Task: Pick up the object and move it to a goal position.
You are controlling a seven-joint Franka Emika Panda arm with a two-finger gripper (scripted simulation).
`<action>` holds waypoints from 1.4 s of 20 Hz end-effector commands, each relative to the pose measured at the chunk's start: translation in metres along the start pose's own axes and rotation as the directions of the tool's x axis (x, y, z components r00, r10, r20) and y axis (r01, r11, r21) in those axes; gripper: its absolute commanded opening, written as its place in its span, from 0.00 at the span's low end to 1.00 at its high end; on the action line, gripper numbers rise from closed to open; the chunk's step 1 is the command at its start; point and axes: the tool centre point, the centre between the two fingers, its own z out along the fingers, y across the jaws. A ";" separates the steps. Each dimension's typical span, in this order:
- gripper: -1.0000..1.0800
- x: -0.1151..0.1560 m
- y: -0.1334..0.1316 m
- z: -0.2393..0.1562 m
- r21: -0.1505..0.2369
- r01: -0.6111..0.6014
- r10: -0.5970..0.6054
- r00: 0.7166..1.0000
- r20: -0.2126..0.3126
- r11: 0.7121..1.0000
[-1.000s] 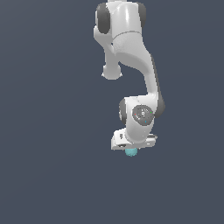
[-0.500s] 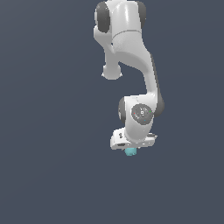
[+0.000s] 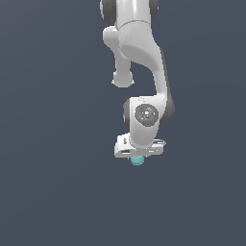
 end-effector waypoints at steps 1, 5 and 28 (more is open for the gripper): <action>0.00 -0.009 0.012 -0.011 0.000 -0.001 0.001 1.000 -0.001 1.000; 0.00 -0.028 0.038 -0.035 0.000 -0.001 0.001 1.000 -0.001 1.000; 0.00 -0.161 0.226 -0.208 0.003 -0.002 0.002 1.000 -0.002 1.000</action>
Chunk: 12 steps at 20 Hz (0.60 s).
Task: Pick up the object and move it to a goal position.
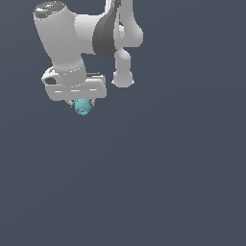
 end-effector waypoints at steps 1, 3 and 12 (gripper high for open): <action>0.00 -0.014 0.019 -0.018 0.001 0.001 -0.001 1.000 0.000 1.000; 0.00 -0.023 0.033 -0.031 0.001 0.001 -0.001 1.000 0.000 1.000; 0.00 -0.045 0.072 -0.067 -0.002 0.001 -0.001 1.000 0.001 1.000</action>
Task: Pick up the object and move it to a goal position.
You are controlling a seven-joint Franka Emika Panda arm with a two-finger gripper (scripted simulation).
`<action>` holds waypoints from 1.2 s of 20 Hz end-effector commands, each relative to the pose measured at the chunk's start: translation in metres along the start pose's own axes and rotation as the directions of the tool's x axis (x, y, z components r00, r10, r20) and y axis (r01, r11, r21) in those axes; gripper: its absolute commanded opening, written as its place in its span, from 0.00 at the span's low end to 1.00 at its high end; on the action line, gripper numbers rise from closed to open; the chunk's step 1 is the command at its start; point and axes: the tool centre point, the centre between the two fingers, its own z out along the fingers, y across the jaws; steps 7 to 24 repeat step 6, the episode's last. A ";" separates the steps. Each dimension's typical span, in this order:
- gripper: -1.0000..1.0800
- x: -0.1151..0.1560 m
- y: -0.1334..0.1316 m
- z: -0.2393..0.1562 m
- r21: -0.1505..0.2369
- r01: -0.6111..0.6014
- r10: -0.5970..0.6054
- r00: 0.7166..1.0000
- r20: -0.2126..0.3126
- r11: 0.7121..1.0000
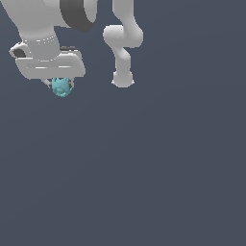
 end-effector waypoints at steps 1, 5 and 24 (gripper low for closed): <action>0.00 -0.003 0.005 -0.005 0.000 0.002 -0.002 1.000 0.001 1.000; 0.00 -0.001 0.005 -0.004 0.000 0.002 -0.002 1.000 0.001 1.000; 0.00 -0.001 0.005 -0.004 0.000 0.002 -0.002 1.000 0.001 1.000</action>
